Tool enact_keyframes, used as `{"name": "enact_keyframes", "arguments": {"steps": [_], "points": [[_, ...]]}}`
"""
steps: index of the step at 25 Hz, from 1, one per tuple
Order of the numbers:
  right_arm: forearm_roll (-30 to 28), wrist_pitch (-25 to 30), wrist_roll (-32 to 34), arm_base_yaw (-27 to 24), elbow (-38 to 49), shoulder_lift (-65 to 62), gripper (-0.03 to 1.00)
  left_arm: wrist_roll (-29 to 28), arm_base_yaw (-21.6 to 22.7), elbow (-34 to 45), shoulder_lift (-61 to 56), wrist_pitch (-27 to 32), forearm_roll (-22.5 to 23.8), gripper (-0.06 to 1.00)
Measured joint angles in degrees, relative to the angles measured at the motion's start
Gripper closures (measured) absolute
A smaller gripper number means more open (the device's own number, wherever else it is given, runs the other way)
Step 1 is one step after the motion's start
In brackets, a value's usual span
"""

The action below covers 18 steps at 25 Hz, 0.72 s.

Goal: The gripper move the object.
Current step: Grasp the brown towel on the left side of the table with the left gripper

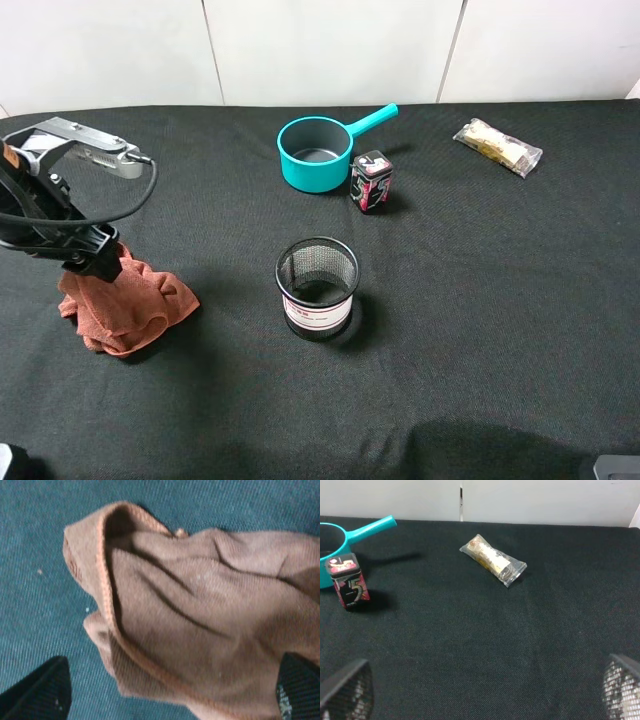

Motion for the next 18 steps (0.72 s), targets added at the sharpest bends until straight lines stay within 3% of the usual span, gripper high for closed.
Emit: {"name": "enact_keyframes", "arguments": {"steps": [18], "points": [[0.0, 0.0, 0.0, 0.0, 0.0, 0.0, 0.27, -0.2, -1.4, 0.3, 11.7, -4.6, -0.1, 0.13]]}}
